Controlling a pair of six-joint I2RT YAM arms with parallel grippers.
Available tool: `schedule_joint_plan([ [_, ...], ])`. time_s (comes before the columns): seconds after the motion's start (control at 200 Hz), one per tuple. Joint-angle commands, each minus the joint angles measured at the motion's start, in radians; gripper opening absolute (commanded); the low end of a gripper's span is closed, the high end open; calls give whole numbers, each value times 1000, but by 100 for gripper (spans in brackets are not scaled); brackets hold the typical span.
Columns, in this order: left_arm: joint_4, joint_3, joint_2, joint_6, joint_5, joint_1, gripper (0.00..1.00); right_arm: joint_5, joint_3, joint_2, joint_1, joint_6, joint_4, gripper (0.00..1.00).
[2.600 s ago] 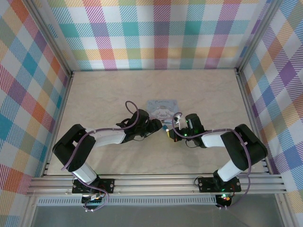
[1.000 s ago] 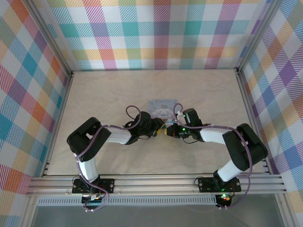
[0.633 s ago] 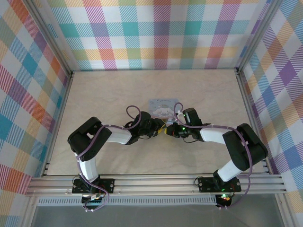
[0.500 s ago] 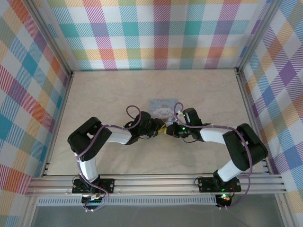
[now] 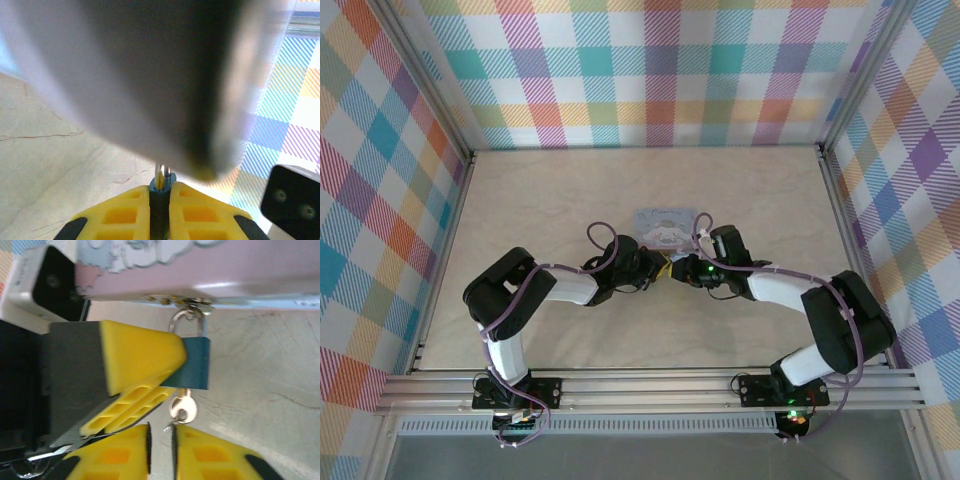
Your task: Unlock the padlock with the key
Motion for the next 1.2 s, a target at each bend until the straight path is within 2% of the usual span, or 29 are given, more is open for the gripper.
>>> schedule_joint_plan([
  [0.0, -12, 2, 3, 0, 15, -11, 5, 17, 2, -43, -6, -36, -23, 26],
  [0.32, -35, 13, 1, 4, 14, -11, 5, 134, 41, -148, -12, -174, -227, 42],
  [0.5, -51, 18, -4, 11, 10, -12, 7, 319, 44, -272, -13, -234, -317, 50],
  [0.675, -71, 19, -13, 18, 5, -12, 8, 482, 8, -420, -13, -318, -290, 70],
  [0.86, -72, 15, -16, 16, -1, -12, 8, 525, -33, -533, -13, -513, -176, 100],
  [1.025, -70, 19, -14, 17, 2, -12, 8, 480, -76, -593, -13, -664, -54, 100],
  [1.195, -72, 15, -14, 13, 3, -12, 8, 506, -91, -606, -13, -656, 0, 100],
])
